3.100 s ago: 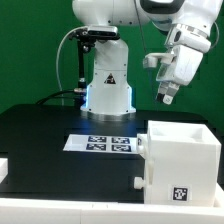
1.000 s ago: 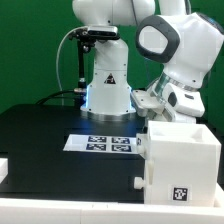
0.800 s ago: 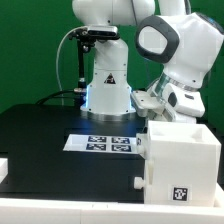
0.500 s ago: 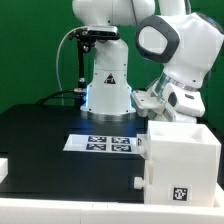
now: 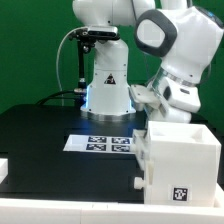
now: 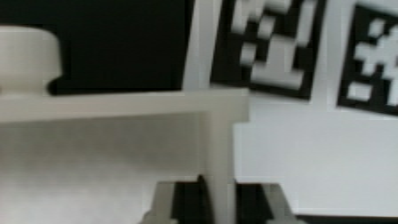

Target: Assemble drawer

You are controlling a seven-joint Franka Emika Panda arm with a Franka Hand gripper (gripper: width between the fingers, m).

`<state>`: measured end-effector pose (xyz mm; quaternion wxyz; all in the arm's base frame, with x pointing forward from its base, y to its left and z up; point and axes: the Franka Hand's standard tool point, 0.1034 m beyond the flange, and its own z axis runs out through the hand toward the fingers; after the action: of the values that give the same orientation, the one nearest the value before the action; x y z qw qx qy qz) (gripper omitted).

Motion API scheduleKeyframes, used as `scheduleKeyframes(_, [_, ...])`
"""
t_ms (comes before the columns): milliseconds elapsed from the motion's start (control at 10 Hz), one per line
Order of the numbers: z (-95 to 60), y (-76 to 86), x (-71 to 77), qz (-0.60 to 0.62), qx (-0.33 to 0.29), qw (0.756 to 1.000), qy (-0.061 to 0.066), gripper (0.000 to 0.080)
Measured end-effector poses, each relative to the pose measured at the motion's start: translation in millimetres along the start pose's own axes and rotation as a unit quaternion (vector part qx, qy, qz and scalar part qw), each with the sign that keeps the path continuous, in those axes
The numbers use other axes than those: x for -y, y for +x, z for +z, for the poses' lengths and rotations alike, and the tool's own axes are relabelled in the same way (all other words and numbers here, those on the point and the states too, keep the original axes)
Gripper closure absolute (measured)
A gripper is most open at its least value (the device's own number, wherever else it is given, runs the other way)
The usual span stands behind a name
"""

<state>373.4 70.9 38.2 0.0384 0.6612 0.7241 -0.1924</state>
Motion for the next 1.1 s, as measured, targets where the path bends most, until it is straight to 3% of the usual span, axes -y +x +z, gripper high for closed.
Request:
scheduleKeyframes(300, [-14.2,-50.2,9.2,0.038,0.05,0.996,0.063,0.0761])
scheduleKeyframes(400, [-7.7,-73.9,14.1,0.053,0.044,0.994,0.089,0.0761])
scheduleKeyframes(500, [-0.9,-87.9,15.1,0.056,0.032,0.992,0.104,0.0761])
scheduleKeyframes(800, [-0.8,-84.2,15.2,0.055,0.034,0.993,0.103,0.0761])
scheduleKeyframes(900, [-0.6,-82.5,15.7,0.058,0.032,0.992,0.111,0.0761])
scheduleKeyframes(1000, [-7.2,-79.7,12.1,0.064,0.026,0.985,0.159,0.0761])
scheduleKeyframes(1100, [-23.5,-87.7,-5.9,0.054,0.019,0.981,0.183,0.0761])
